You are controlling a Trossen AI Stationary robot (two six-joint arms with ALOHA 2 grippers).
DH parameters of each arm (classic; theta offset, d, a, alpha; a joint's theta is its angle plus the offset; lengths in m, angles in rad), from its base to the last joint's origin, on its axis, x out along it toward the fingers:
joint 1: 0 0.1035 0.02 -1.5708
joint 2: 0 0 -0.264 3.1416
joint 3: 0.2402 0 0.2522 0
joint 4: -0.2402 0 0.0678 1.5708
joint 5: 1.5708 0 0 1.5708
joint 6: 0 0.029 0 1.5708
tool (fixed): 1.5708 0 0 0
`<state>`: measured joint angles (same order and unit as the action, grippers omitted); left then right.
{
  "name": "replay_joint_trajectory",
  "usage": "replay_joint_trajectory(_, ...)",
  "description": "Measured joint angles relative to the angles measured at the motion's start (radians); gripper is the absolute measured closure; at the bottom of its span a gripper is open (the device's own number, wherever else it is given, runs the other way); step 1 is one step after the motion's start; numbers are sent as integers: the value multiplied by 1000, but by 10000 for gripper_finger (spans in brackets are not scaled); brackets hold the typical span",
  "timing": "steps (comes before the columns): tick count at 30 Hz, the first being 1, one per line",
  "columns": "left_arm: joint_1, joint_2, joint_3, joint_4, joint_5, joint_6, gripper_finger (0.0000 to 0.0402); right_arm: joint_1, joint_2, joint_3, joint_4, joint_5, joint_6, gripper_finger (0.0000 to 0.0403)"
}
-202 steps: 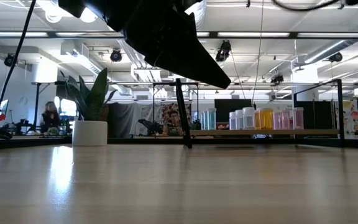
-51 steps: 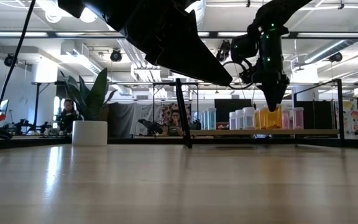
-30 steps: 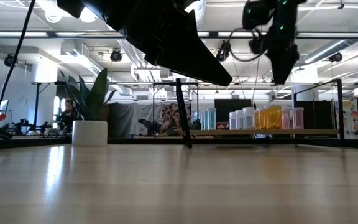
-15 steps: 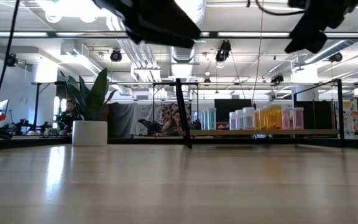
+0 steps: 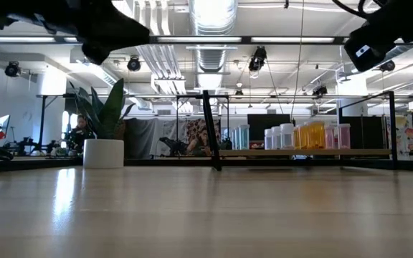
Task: Pick and place medicine bottles onto shelf by color
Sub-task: Return to Home Position
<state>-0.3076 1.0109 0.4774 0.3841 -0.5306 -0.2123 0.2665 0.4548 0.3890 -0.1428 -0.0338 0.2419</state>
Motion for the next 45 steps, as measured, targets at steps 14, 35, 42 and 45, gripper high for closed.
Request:
replay_joint_trajectory(14,54,-365,-275,39,2,-16,399,-1,-184,-221,185,-105,-61,393)
replay_joint_trajectory(35,72,-566,-469,64,7,42,402,-127,-455,-377,181,-78,-115,394)
replay_joint_trajectory(42,73,-572,-470,52,13,73,402,-152,-454,-377,181,-52,-155,394)
replay_joint_trajectory(45,72,-568,-470,52,13,89,402,-166,-454,-377,166,-15,-176,394)
